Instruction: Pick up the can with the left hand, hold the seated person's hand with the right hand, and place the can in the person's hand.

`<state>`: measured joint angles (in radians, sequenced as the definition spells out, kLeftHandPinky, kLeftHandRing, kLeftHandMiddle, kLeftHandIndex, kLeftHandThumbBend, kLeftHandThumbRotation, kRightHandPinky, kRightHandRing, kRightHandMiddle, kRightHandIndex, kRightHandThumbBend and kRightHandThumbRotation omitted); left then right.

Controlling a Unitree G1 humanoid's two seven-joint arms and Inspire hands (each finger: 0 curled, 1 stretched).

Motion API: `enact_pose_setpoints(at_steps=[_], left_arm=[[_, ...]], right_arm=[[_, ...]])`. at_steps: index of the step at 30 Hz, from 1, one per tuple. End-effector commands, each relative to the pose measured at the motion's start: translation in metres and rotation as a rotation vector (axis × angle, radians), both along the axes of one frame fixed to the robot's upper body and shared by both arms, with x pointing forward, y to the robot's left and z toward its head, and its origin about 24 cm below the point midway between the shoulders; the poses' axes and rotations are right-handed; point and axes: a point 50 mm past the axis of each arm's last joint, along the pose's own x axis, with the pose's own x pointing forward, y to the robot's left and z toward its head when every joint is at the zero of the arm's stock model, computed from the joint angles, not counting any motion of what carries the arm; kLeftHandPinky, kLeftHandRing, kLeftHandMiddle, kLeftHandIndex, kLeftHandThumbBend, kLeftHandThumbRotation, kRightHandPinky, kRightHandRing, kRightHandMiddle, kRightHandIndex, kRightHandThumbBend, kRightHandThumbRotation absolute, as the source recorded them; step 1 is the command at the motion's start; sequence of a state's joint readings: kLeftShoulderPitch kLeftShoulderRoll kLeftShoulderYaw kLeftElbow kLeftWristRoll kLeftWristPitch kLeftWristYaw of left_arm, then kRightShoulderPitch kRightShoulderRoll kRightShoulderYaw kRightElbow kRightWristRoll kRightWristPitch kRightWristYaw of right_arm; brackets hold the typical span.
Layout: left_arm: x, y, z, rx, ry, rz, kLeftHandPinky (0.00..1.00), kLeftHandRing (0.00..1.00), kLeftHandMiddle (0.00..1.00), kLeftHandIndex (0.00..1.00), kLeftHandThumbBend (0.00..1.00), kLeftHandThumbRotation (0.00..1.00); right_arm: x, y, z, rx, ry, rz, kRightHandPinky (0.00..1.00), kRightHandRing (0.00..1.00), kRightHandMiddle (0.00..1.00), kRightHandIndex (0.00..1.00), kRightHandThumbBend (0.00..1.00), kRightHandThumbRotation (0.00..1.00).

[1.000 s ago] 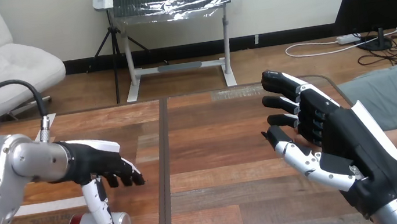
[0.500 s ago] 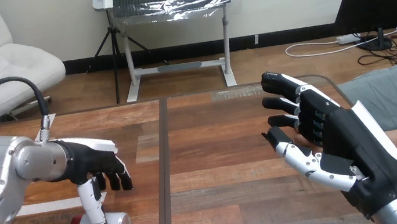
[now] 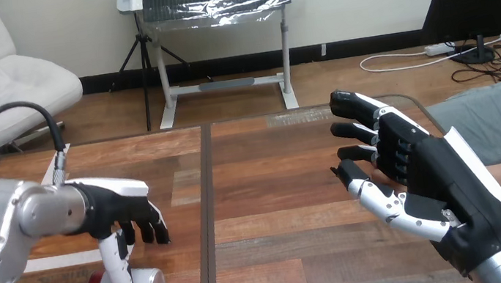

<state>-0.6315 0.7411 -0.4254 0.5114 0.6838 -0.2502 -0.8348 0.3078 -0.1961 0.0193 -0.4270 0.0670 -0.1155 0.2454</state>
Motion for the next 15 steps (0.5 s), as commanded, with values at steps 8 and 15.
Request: enact_pose_setpoints(at_steps=[8, 15], left_arm=[[-0.0011, 0.0028, 0.0162, -0.020, -0.111, -0.053, 0.71, 0.79, 0.83, 0.81, 0.89, 0.15], [-0.0035, 0.0057, 0.0187, -0.060, -0.137, -0.049, 0.70, 0.78, 0.83, 0.80, 0.92, 0.14]], right_arm=[[0.0084, 0.0020, 0.0223, 0.001, -0.115, 0.019, 0.79, 0.87, 0.90, 0.87, 0.33, 0.00], [0.0090, 0.0021, 0.0222, 0.005, -0.116, 0.019, 0.79, 0.86, 0.90, 0.87, 0.34, 0.00]])
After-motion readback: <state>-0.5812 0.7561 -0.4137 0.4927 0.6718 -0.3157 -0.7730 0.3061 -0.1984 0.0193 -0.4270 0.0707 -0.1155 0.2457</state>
